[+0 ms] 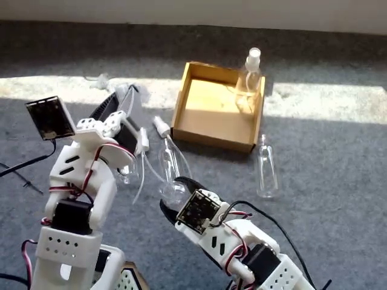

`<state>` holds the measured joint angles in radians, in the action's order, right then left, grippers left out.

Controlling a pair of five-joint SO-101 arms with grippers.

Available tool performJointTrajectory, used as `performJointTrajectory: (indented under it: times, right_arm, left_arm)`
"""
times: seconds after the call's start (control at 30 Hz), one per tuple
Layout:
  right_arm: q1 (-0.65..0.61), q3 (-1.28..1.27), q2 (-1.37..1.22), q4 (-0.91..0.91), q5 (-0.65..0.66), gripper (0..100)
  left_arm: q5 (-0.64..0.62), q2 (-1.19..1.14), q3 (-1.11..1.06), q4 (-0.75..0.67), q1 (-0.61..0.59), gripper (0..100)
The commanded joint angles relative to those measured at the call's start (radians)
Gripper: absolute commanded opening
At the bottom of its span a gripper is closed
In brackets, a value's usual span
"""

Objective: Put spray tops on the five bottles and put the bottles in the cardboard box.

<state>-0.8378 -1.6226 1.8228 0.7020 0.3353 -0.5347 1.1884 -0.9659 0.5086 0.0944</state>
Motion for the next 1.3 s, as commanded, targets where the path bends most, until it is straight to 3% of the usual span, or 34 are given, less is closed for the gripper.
performJointTrajectory:
  times: [0.0, 0.6, 1.27]
  right_arm:
    - [0.073, 0.001, 0.013, 0.004, 0.009, 0.3]
    - [0.105, -0.048, 0.013, 0.002, 0.009, 0.3]
    - [0.105, -0.048, 0.013, 0.002, 0.009, 0.3]
  left_arm:
    - [-0.008, 0.004, 0.015, -0.02, 0.068, 1]
    - [-0.012, 0.004, 0.076, -0.02, 0.073, 1]
    - [0.018, -0.007, -0.01, -0.077, 0.17, 1]
